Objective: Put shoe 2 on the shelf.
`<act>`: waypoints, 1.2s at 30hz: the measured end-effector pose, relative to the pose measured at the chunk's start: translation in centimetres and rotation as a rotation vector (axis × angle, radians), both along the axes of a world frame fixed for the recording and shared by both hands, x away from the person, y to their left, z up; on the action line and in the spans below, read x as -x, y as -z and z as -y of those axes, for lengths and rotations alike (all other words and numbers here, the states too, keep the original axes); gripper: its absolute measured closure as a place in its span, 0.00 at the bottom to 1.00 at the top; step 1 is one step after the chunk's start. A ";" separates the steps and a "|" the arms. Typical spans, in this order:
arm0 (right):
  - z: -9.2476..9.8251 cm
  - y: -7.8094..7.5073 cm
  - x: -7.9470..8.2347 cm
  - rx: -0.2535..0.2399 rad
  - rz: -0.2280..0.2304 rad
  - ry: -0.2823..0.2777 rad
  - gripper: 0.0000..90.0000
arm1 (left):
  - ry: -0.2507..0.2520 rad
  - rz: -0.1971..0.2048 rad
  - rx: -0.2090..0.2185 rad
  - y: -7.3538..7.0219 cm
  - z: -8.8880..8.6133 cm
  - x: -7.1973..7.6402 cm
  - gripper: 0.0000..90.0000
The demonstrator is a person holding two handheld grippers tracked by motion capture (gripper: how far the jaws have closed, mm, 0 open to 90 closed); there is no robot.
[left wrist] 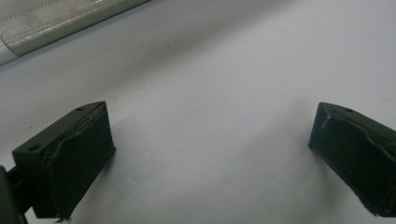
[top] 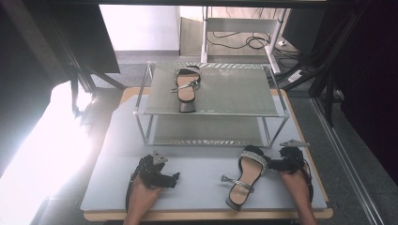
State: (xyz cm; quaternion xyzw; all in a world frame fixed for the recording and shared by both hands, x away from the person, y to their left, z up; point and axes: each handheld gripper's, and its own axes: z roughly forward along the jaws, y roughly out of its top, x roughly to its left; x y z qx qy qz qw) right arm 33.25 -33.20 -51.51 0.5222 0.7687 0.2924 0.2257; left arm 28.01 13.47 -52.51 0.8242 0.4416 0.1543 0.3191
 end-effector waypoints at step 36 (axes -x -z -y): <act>-6.9 -1.2 -0.6 -0.091 0.041 -0.121 0.17 | 0.000 0.000 -0.001 0.0 0.0 0.0 0.00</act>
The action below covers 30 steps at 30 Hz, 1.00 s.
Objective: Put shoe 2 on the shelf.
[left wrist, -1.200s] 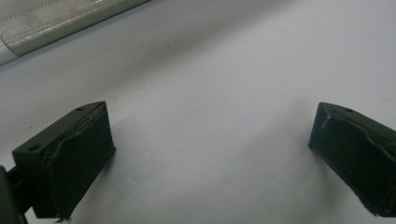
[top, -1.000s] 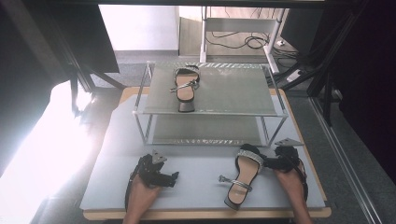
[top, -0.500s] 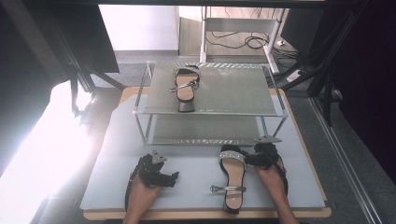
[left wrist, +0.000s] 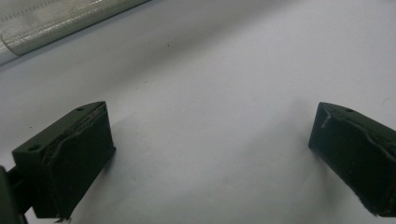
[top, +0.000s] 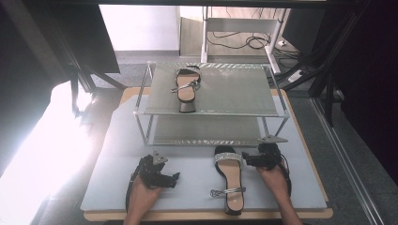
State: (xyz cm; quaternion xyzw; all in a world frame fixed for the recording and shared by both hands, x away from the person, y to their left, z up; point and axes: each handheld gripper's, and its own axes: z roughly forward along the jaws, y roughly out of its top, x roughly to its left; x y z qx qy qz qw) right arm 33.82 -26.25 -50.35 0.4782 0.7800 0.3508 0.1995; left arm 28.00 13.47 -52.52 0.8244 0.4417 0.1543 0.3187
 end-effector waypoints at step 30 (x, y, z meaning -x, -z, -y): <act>-2.5 1.1 1.7 -0.242 -0.111 -0.142 0.69 | 0.000 0.001 0.001 0.0 0.0 0.0 0.00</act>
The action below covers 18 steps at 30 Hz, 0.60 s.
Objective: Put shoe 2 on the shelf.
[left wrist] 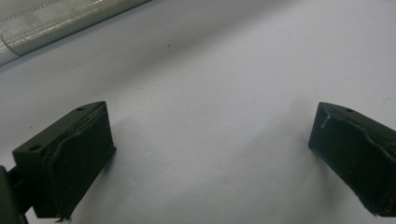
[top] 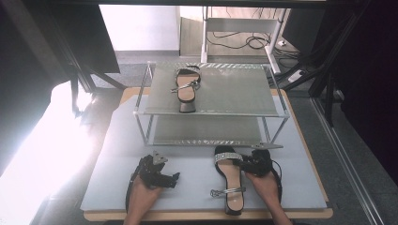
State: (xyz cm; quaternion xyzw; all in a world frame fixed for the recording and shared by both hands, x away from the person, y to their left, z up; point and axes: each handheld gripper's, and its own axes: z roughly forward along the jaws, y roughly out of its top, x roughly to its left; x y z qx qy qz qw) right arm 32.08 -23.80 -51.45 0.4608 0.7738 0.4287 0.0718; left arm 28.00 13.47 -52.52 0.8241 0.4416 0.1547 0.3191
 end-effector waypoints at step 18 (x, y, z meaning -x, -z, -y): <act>0.7 -0.5 -0.5 -0.093 -0.130 0.111 0.77 | 0.000 -0.001 0.000 0.0 0.0 0.0 0.00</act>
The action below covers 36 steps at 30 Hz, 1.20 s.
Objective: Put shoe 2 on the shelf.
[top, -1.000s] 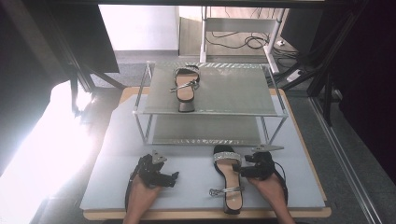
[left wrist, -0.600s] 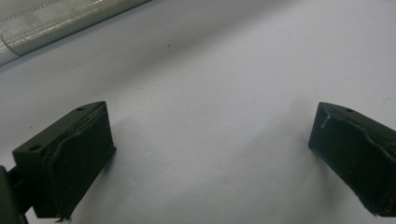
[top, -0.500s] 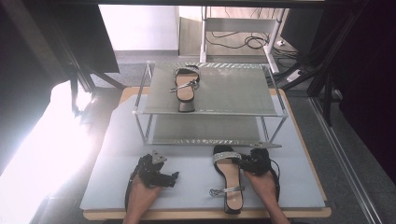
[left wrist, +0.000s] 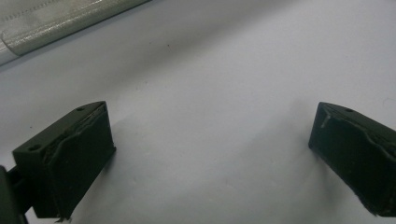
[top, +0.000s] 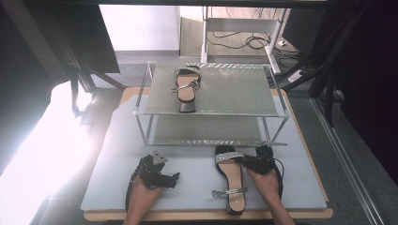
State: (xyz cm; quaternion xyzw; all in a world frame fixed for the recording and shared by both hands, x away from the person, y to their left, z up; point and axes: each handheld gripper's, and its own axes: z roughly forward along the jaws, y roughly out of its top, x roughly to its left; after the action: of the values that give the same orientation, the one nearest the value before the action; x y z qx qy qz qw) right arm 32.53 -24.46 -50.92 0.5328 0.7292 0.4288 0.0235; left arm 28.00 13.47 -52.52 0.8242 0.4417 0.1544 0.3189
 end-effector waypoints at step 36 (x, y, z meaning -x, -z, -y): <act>1.9 -6.6 -0.1 -0.191 -0.130 -0.025 0.77 | 0.001 -0.002 -0.001 0.0 0.0 0.0 0.00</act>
State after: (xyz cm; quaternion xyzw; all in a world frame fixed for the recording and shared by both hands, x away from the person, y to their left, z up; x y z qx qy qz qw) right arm 32.61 -26.39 -44.27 0.5502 0.6916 0.4611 -0.0799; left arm 28.00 13.48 -52.49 0.8247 0.4416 0.1539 0.3180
